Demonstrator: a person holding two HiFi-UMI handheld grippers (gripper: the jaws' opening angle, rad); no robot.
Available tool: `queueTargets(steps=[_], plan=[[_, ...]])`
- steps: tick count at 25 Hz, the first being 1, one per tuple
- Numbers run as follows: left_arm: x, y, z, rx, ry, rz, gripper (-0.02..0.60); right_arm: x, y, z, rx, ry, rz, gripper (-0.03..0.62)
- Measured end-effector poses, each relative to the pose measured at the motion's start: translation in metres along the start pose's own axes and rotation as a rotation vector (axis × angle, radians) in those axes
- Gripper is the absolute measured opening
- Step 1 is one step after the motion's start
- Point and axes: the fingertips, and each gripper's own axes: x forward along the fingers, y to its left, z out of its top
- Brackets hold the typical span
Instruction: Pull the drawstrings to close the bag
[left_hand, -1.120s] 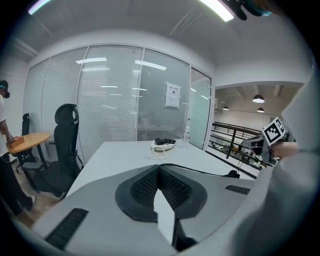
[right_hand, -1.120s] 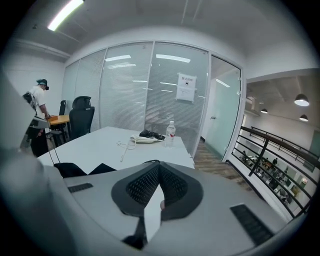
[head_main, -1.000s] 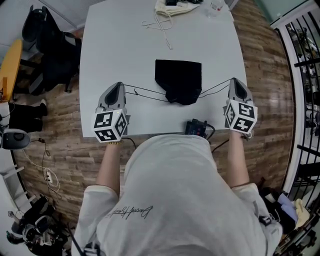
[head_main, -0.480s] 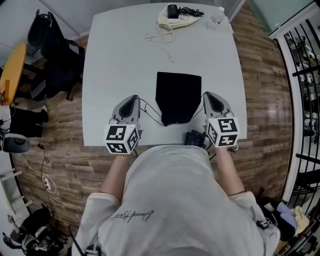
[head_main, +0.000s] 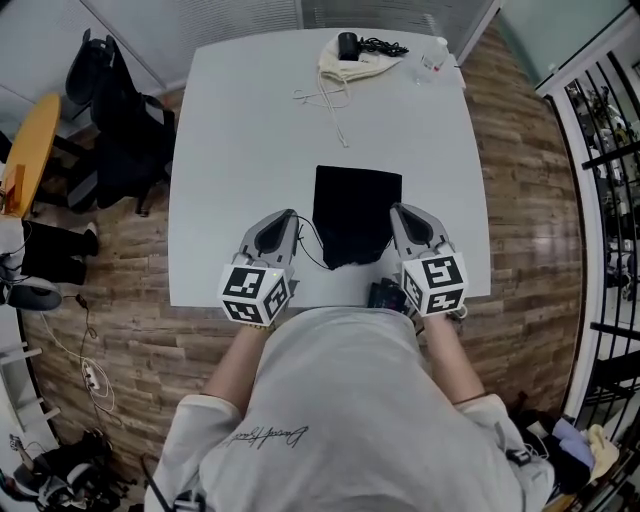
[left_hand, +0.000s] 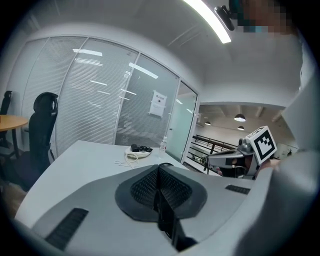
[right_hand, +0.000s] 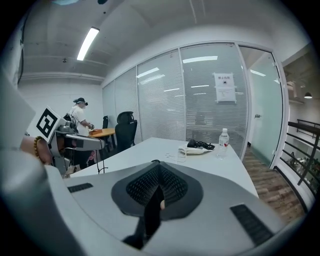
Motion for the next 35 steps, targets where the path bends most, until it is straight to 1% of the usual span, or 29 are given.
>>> queueTargets(steps=[7,15,35], plan=[[0.001,-0.001,0.002,-0.005,-0.001,0.002,0.011,0.002,0.010,0.000,0.013,0.000,0.029,0.023],[-0.001,-0.005,0.001,0.011,0.005,-0.002,0.011,0.004,0.015,-0.001,0.004,0.008,0.048,0.023],[0.003,-0.004,0.004,0.012,0.014,-0.009,0.011,0.008,0.011,0.002,-0.025,0.014,0.058,0.023]])
